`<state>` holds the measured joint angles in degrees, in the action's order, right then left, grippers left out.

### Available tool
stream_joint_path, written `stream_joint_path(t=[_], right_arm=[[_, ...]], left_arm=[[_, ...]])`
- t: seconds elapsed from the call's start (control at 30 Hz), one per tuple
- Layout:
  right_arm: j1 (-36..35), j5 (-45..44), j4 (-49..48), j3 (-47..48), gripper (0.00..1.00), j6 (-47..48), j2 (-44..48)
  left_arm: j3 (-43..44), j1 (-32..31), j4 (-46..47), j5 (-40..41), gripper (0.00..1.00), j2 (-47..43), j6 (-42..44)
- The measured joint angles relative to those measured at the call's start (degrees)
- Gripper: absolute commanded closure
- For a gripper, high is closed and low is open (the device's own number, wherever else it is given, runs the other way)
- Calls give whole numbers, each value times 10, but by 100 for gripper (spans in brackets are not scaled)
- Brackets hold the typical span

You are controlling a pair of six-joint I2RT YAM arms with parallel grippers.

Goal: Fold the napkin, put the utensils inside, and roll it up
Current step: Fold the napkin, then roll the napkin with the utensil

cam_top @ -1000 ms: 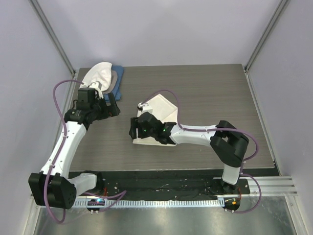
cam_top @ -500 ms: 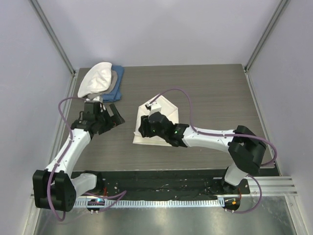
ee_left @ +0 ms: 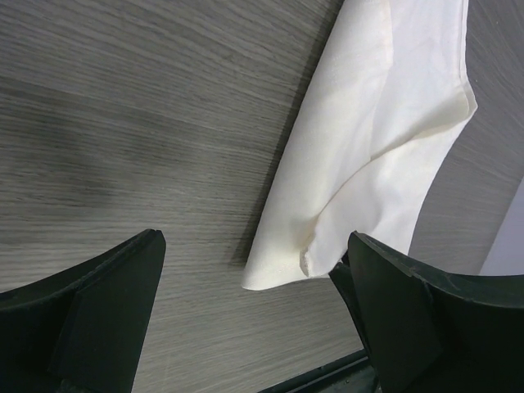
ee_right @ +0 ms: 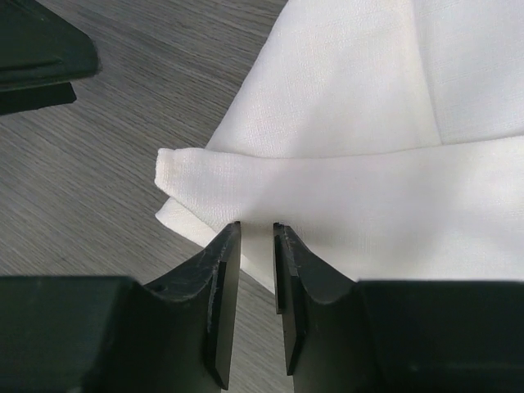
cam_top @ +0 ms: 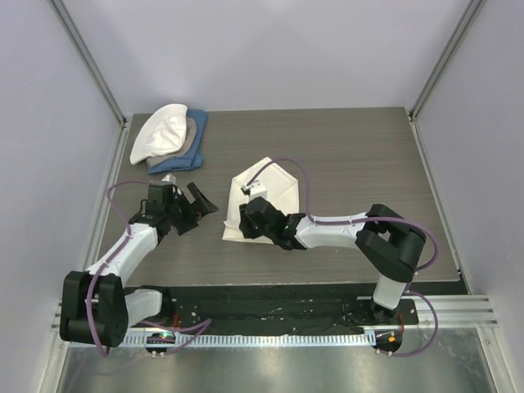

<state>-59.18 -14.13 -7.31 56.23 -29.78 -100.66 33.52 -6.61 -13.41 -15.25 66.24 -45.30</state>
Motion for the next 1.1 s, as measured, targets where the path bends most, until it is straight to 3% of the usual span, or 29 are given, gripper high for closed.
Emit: stream_joint_path(t=[0.37,0.9,1.1], right_arm=[[0,19,-14,-2,75,-6,-13],[-9,35,-15,-7,77,-21,-25],[-11,38,-14,-7,78,-24,-42]], left_arm=[[-42,0,62,-35,13,37,-20],[-82,0,143,-101,15,67,-38],[-87,0,178,-128,27,89,-41]])
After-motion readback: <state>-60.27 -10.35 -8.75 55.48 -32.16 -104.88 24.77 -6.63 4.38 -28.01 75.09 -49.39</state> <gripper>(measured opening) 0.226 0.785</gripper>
